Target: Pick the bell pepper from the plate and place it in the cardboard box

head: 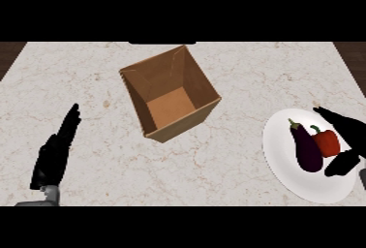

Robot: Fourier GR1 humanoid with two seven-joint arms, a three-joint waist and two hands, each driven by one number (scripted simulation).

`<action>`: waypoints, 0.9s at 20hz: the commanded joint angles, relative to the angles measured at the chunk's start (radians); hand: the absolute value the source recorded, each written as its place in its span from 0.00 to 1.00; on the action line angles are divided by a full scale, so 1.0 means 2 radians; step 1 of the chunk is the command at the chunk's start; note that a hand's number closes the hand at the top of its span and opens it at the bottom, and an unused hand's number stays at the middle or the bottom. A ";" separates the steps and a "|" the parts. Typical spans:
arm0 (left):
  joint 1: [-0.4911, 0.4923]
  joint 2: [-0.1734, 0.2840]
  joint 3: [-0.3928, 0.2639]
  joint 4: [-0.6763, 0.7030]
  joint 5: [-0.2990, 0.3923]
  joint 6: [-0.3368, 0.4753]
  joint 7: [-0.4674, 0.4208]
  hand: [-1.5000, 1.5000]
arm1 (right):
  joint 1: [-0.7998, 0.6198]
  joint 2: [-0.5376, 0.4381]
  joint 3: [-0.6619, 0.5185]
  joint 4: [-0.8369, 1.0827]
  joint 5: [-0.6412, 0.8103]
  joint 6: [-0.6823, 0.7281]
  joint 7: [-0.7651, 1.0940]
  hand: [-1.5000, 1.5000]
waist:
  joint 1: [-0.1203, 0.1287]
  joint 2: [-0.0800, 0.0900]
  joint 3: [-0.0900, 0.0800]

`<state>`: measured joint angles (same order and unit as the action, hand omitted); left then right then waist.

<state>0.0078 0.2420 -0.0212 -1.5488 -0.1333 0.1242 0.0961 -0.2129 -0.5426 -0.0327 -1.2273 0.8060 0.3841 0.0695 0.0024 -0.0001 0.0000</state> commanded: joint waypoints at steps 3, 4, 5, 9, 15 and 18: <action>0.000 0.005 0.018 -0.019 0.004 -0.026 0.019 0.50 | -0.048 0.026 0.008 0.048 0.033 0.003 0.009 0.00 | 0.002 0.000 0.000; -0.016 -0.008 0.007 -0.012 -0.015 -0.013 0.026 0.50 | 0.000 0.008 -0.001 0.045 0.037 -0.018 -0.033 0.00 | 0.000 0.000 0.000; 0.000 0.010 0.035 -0.010 0.010 -0.040 0.003 0.50 | -0.025 0.010 -0.003 0.039 0.037 0.010 -0.012 0.00 | 0.001 0.000 0.000; 0.018 -0.009 0.024 -0.026 -0.013 -0.028 0.009 0.50 | -0.032 0.030 -0.014 0.035 0.025 0.028 -0.004 1.00 | 0.001 0.000 0.000; -0.030 0.002 0.043 0.017 -0.004 -0.041 0.002 0.50 | -0.020 0.021 0.001 0.049 0.098 -0.109 -0.048 1.00 | 0.002 0.001 0.000; 0.023 -0.021 0.017 -0.043 -0.029 -0.021 0.014 0.50 | 0.022 0.003 -0.018 -0.011 0.086 -0.116 -0.066 1.00 | -0.001 -0.001 0.000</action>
<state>0.0110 0.2235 0.0347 -1.5786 -0.1592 0.0582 0.1126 -0.2133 -0.5215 -0.0561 -1.1845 0.9608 0.2145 -0.0334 0.0026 -0.0022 -0.0027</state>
